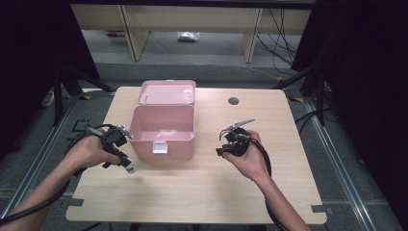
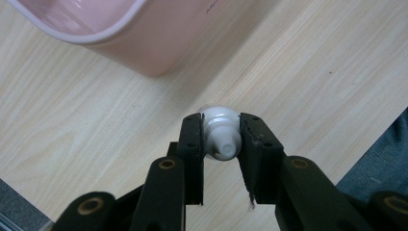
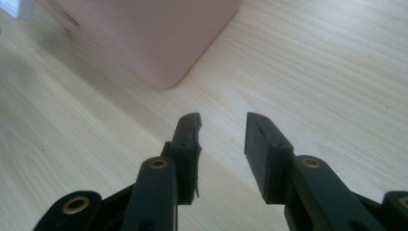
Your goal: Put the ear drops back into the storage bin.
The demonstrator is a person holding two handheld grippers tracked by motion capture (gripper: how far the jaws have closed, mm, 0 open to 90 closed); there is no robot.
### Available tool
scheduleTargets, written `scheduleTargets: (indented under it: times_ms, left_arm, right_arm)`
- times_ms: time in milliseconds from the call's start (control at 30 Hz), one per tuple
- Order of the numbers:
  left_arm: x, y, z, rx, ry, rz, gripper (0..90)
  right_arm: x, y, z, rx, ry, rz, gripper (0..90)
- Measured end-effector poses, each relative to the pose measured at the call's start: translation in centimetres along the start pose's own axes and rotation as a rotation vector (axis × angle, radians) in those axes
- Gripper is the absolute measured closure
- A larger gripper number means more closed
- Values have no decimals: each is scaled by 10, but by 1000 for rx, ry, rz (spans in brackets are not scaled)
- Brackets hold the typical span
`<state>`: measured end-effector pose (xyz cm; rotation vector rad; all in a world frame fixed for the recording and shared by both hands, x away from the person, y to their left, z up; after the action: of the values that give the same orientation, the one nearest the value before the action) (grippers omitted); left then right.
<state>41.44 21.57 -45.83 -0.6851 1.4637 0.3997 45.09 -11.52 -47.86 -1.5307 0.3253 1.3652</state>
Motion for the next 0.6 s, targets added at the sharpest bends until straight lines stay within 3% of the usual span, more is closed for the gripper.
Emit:
scheduleTargets:
  times_ms: [600]
  left_arm:
    - [-16,-4,3,-9,-17,-16,715]
  right_arm:
    - [2,1,3,-2,-7,6,666]
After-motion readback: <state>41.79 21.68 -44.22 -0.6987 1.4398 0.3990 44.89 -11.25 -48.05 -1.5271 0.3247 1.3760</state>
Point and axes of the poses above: each handheld gripper's, and its own axes: x roughly forward along the jaws, y roughly out of its underside, z roughly to its left, the point moved 8 cm from there along x, roughly forward along the jaws, and after that the axes turned 6 degrees about z, right-handed, at the moved point
